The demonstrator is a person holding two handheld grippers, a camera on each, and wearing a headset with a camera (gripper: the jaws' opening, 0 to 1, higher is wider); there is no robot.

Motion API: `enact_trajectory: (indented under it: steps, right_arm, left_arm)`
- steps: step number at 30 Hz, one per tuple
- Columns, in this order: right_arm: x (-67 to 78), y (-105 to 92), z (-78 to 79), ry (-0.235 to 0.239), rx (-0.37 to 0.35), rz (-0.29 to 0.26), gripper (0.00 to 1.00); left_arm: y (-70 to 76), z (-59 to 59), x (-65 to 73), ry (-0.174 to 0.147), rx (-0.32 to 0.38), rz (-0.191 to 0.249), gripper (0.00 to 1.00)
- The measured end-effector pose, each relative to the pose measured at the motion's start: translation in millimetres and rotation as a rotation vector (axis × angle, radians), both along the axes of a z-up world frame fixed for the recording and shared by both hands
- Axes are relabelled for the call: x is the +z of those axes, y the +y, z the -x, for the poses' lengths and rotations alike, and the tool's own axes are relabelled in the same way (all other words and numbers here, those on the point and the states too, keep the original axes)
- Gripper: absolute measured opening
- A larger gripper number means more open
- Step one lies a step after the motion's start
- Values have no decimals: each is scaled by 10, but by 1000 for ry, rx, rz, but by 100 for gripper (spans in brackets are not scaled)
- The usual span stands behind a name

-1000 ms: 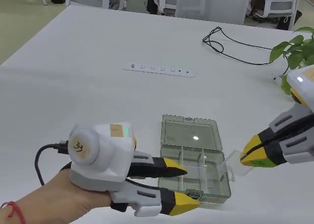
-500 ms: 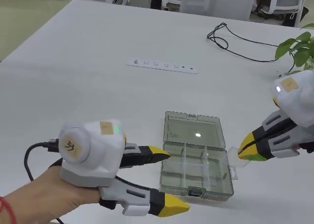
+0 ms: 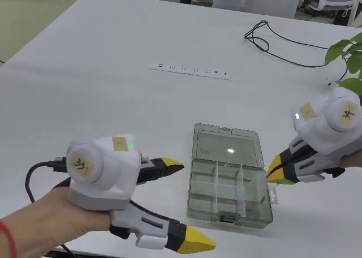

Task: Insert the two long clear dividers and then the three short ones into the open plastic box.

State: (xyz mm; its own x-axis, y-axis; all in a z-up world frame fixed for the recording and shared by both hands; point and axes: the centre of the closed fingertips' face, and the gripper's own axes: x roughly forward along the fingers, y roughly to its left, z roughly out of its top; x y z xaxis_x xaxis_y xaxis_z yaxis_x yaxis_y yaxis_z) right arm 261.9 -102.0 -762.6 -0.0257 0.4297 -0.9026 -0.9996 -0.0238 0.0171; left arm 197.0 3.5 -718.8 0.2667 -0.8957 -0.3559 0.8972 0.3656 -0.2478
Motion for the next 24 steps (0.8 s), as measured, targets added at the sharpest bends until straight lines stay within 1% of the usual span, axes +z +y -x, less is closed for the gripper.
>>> enact_trajectory:
  steps: [2, 5, 11, 15, 19, 22, 24]
  right_arm:
    - [-39, -6, -36, 1, 4, 5, 3]
    - [-105, -21, -98, 5, 2, 7, 3]
    - [-104, 4, -62, 6, 9, 20, 3]
    - [-97, 4, -81, 8, 5, 20, 2]
    - [-101, 17, -51, 9, 12, 31, 2]
    - [-119, 40, -37, 14, 9, 36, 2]
    - [-157, 39, -24, 22, 9, 44, 2]
  left_arm:
    - [4, -12, -8, -5, 5, -4, 97]
    - [9, -20, -26, 0, 12, -5, 100]
    - [20, -32, -35, 2, 19, -5, 100]
    - [19, -38, -28, 2, 20, -2, 100]
    - [10, -45, -29, 2, 21, 0, 100]
    - [1, -41, -35, 2, 19, -2, 100]
    - [-5, -35, -36, 3, 17, 0, 100]
